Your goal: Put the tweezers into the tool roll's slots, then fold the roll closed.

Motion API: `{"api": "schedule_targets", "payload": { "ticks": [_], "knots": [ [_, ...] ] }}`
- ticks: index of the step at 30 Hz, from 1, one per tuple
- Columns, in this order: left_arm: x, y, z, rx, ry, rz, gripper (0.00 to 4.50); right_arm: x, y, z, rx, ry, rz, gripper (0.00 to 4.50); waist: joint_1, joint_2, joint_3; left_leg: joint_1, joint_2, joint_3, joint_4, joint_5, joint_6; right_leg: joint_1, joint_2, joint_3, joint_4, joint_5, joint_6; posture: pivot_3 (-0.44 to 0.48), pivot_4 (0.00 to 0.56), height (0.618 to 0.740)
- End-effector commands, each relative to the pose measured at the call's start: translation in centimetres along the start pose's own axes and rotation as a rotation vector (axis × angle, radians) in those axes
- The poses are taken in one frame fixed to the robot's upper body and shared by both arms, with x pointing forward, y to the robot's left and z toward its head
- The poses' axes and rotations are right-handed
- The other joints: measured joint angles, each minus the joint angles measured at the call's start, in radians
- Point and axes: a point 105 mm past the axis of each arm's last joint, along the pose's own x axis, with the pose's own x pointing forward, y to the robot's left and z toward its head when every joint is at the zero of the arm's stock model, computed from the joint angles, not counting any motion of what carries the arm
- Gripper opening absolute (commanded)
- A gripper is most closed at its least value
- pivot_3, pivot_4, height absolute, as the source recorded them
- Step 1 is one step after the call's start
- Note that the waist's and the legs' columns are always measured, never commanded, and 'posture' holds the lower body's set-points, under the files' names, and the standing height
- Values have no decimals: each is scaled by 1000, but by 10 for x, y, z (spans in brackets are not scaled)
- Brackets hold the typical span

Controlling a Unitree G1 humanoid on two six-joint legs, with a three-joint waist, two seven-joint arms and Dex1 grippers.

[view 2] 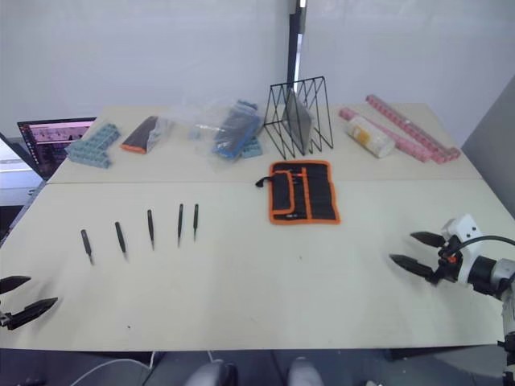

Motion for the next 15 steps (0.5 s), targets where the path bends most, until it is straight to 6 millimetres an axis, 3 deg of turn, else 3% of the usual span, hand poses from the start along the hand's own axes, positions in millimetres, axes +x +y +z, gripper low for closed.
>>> {"api": "schedule_targets", "payload": {
  "ticks": [1,3,5,12,15],
  "knots": [
    [3,5,23,-5,-90,11,4500,-1,-1,4,-15,-18,-14,4493,1,0,0,0,0,0,0,0,0,0,0,0,0,0,0,0,150,739],
    [10,4,62,-46,-219,-28,4500,3,2,4,26,-40,-18,4493,6,-2,0,0,0,0,1,0,0,0,0,0,1,0,0,0,150,739],
    [19,-14,92,-17,-255,-133,4500,10,8,9,55,-65,-14,4493,12,-5,0,-2,1,-2,4,1,-1,-1,1,-2,3,0,0,0,150,739],
    [33,-82,139,5,-290,-415,4500,37,36,17,161,-67,-21,4493,-3,-4,0,-6,1,0,6,1,0,-4,1,2,5,1,1,0,150,739],
    [40,-113,157,18,-315,-513,4500,55,63,43,190,-161,-8,4493,-3,-4,0,-7,2,1,6,1,0,-7,3,4,6,1,0,0,150,739]
  ]
}}
